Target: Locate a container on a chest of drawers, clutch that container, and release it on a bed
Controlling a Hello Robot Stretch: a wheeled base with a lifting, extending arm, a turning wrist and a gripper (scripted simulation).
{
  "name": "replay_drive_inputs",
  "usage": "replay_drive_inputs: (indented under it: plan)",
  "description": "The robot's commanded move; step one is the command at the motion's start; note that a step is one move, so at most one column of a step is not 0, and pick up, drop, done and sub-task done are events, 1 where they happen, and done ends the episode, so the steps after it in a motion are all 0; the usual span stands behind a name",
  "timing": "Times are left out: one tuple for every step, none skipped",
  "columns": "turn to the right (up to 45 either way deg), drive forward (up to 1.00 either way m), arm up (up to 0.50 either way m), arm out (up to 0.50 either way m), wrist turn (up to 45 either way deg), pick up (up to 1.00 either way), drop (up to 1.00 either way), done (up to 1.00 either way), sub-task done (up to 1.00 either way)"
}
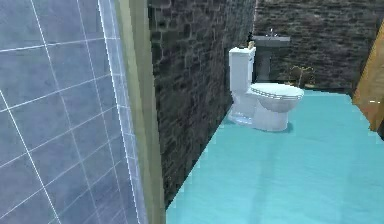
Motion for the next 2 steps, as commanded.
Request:
replay_drive_inputs:
  plan:
    - [27.0,0.0,0.0,0.0,0.0,0.0,0.0,0.0,0.0]
    - [0.0,0.9,0.0,0.0,0.0,0.0,0.0,0.0,0.0]
